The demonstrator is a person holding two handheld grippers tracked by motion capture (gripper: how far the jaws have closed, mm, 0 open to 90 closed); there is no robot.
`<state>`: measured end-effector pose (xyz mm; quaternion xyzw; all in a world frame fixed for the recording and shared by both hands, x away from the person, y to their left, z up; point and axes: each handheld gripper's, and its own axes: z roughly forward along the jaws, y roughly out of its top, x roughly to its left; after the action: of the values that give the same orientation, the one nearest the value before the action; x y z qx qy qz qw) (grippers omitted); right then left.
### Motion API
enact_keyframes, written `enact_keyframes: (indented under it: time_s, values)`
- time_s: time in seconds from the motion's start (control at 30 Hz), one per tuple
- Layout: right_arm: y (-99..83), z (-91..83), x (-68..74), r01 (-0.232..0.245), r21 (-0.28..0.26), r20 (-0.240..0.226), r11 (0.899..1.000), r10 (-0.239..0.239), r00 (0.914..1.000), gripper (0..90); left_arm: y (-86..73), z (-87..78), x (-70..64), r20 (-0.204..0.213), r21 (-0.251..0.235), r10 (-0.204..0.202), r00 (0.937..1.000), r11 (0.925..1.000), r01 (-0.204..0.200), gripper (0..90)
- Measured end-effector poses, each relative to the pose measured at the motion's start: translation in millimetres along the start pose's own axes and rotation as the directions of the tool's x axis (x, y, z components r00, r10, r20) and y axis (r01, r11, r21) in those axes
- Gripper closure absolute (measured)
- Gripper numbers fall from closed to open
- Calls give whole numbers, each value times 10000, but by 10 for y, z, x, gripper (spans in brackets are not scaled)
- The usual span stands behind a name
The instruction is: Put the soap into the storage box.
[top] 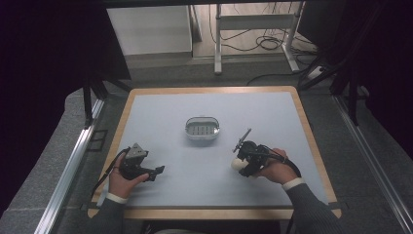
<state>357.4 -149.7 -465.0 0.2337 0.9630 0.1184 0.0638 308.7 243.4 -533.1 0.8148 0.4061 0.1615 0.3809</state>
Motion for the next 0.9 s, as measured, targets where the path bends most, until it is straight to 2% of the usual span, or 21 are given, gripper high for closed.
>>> enact_keyframes:
  time_s: [0.37, 0.9]
  values:
    - [150, -163, -94, 74, -223, 17, 9997, -74, 10000, 497, -3, 13, -2, 14, 47, 0, 10000, 10000, 0, 83]
    - [617, -289, -291, 474, -373, 14, 9982, -474, 9989, 497, -14, 16, 18, 37, 47, -50, 10000, 10000, 49, 83]
